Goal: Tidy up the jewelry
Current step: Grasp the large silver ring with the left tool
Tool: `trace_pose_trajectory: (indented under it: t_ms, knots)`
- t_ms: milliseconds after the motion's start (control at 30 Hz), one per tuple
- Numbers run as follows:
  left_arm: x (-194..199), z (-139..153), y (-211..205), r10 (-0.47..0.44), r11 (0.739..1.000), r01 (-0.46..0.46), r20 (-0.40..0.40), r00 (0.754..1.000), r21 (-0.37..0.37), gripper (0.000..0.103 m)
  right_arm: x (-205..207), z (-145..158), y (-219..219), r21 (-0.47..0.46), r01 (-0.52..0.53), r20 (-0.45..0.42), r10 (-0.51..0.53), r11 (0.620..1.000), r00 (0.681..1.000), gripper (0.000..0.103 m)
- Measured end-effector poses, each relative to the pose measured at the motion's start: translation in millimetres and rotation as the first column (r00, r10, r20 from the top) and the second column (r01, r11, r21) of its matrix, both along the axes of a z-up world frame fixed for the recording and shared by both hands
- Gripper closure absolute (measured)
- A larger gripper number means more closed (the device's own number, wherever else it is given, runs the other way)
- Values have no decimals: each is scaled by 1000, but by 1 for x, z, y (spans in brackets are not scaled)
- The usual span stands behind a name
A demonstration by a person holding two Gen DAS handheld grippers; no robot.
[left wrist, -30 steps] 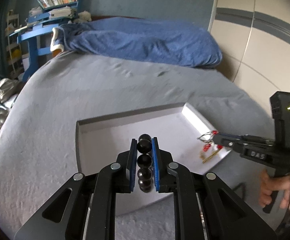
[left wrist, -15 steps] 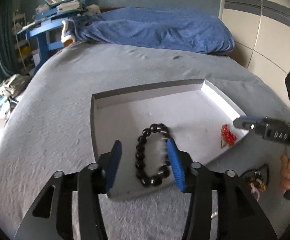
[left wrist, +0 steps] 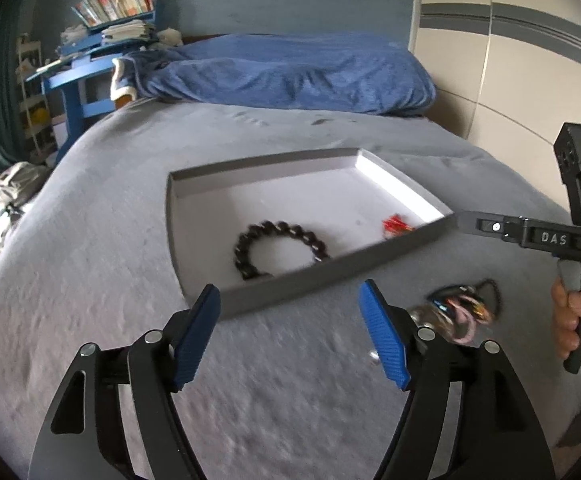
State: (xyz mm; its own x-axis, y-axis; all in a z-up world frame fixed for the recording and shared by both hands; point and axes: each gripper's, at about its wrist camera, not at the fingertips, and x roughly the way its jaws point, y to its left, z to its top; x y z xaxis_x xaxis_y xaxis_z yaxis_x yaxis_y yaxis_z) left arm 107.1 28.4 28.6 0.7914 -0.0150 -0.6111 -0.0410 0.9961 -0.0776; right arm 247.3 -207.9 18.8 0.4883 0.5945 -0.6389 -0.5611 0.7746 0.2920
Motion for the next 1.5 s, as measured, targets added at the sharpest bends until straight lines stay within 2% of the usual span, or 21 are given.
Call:
trace_pose_trajectory:
  t_ms: [267, 500, 600, 833, 933, 1033, 1100, 1133, 1167, 1300, 1500]
  knots:
    - [-14, -20, -27, -78, 997, 78, -21, 997, -12, 28, -29, -18, -27, -8, 17, -3, -17, 1000, 1000, 54]
    - [-21, -22, -39, -138, 990, 138, -23, 990, -16, 27, -48, -33, -49, 6, 51, -16, -51, 999, 999, 52]
    - [-20, -23, -52, -194, 981, 195, -36, 980, 4, 27, -54, -36, -51, 8, 60, -24, -59, 998, 998, 44]
    - [0, -37, -81, -265, 953, 283, -155, 952, 110, 27, -49, -42, -56, 42, 60, -73, -57, 997, 996, 44]
    - [10, -41, -89, -277, 944, 302, -175, 945, 137, 27, -45, -43, -60, 64, 67, -93, -61, 996, 994, 44]
    - [18, -40, -90, -280, 945, 303, -172, 944, 123, 31, -45, -43, -59, 61, 63, -94, -58, 996, 994, 44]
    - [25, -41, -89, -282, 950, 300, -173, 944, 88, 38, -46, -45, -60, 62, 63, -97, -56, 996, 994, 43]
    - [26, -41, -88, -287, 950, 303, -177, 941, 74, 48, -46, -44, -60, 64, 63, -97, -56, 996, 994, 43]
    - [27, -43, -88, -303, 947, 317, -183, 935, 51, 53, -45, -44, -60, 65, 63, -98, -56, 996, 994, 43]
    - [20, -40, -87, -317, 944, 327, -155, 936, 37, 56, -46, -44, -60, 65, 63, -99, -56, 996, 994, 43]
    - [-3, -29, -75, -292, 955, 296, -95, 952, 26, 59, -46, -45, -60, 66, 63, -100, -57, 996, 993, 43]
